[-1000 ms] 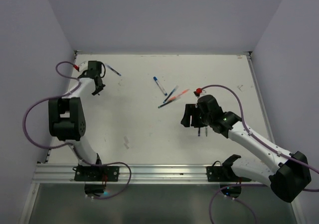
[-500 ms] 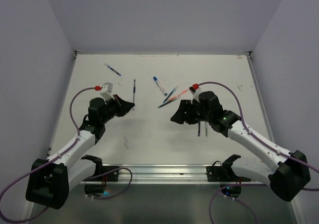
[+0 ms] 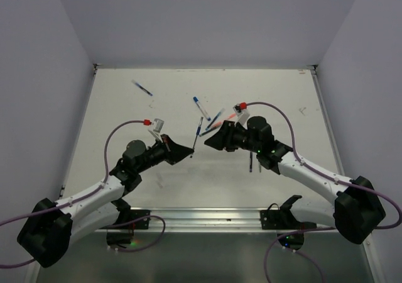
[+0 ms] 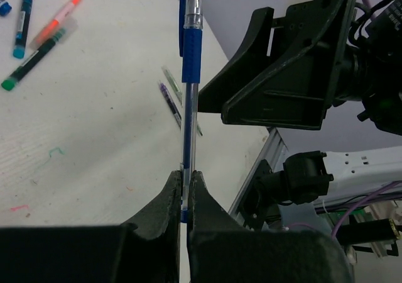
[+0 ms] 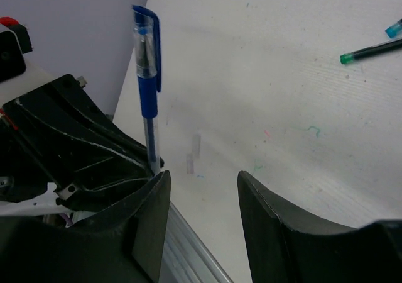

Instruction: Open the pen caps

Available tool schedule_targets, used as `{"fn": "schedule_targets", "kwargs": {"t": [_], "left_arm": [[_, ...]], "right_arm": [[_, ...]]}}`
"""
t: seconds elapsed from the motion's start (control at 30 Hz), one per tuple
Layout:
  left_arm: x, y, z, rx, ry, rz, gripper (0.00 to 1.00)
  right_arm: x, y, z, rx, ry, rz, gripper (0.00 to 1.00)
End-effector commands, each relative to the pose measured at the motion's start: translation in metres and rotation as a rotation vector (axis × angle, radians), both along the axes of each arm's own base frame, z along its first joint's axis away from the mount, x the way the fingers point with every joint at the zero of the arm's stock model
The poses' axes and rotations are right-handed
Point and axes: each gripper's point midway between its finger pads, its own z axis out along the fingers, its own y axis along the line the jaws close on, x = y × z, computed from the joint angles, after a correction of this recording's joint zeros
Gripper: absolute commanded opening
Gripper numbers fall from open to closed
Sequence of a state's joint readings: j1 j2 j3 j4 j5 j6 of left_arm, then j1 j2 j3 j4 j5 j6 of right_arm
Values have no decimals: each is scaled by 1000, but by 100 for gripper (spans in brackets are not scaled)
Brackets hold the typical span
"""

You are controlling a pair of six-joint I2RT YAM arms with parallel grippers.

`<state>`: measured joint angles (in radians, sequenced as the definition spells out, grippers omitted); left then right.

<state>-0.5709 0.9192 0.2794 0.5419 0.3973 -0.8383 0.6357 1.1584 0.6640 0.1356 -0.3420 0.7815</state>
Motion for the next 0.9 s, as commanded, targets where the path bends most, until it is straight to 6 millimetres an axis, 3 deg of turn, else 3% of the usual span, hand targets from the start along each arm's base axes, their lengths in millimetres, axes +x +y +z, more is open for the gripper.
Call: {"fn": "schedule_targets", "kwargs": {"t": [0.0, 0.17, 0.6, 0.73, 0.77, 0.83, 0.87], "left_arm": [[2, -11, 13, -50, -7, 14, 0], [1, -22, 7, -40, 31, 11, 0], [-13, -51, 20, -83, 22, -36, 0], [-20, -61, 15, -74, 34, -59, 0], [-22, -62, 15, -74, 36, -62, 0], [-22, -63, 15, -69, 33, -58, 0], [-22, -62, 15, -68, 31, -57, 0]], "right_arm": [[10, 17, 38, 109, -129, 0, 50], [15, 18, 44, 115, -152, -16, 50], [21, 22, 16, 96, -124, -23, 48], [23, 23, 10, 83, -113, -29, 31], [23, 22, 8, 82, -109, -31, 24], [23, 21, 6, 73, -100, -37, 0], [23, 20, 4, 64, -100, -40, 0]]}}
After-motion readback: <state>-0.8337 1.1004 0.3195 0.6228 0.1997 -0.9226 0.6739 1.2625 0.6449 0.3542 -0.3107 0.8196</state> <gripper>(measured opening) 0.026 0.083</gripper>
